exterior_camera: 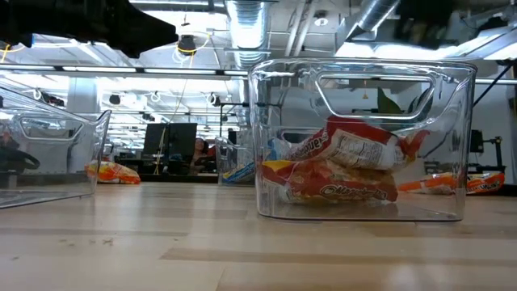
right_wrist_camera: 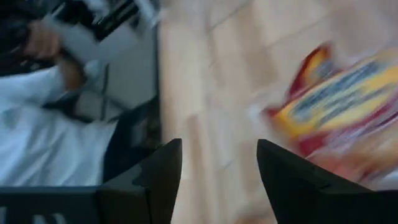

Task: Sort Maruchan noodles
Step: Put the red noodle pack into the right transparent bin

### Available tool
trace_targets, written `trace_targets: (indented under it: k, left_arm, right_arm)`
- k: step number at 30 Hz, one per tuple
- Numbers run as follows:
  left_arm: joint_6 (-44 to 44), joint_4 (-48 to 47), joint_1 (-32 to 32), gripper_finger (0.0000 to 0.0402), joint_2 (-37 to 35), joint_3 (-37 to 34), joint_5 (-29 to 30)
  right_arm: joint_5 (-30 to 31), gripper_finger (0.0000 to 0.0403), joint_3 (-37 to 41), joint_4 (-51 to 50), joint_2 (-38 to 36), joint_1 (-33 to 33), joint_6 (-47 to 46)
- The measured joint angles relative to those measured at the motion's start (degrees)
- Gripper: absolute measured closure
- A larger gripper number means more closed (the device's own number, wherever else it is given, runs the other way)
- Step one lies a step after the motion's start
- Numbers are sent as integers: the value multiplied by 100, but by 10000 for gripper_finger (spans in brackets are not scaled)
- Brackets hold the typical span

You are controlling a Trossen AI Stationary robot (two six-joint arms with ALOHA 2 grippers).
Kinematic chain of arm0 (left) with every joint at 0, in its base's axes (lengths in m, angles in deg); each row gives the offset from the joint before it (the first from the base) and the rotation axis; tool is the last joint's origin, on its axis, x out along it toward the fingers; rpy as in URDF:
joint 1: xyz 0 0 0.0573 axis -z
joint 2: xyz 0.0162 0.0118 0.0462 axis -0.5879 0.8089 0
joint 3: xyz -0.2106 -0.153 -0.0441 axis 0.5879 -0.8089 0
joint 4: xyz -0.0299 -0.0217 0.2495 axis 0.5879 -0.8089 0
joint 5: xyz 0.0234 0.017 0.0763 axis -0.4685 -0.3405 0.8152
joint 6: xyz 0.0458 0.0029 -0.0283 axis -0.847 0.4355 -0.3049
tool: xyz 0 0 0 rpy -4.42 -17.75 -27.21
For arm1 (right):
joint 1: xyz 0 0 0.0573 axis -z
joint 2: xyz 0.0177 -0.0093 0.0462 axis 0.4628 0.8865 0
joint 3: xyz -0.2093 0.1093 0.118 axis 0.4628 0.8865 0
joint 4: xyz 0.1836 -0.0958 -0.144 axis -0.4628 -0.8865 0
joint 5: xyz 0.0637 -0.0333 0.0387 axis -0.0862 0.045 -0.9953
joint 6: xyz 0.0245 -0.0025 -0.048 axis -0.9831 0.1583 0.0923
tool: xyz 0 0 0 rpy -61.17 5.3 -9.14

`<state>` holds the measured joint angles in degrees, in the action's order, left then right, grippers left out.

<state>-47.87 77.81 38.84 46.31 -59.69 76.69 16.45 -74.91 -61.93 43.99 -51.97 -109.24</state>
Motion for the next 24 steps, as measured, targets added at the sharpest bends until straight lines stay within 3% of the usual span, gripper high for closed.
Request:
trace_targets:
  k: [6,11,15,24]
  left_arm:
    - [9,-58,0,214,0,2,-2]
    - [9,-94,0,214,0,1,-2]
    - [-2,-93,0,214,0,1,-2]
    - [-7,-92,0,214,0,0,-2]
  right_arm:
    - [-40,169,-251,-1850,13,-895,-1638]
    - [-52,169,-241,-2670,457,-1480,-2748]
    - [-57,168,-242,-2664,884,-1654,-2540]
    - [-177,168,-244,-2666,1900,-1391,-1527]
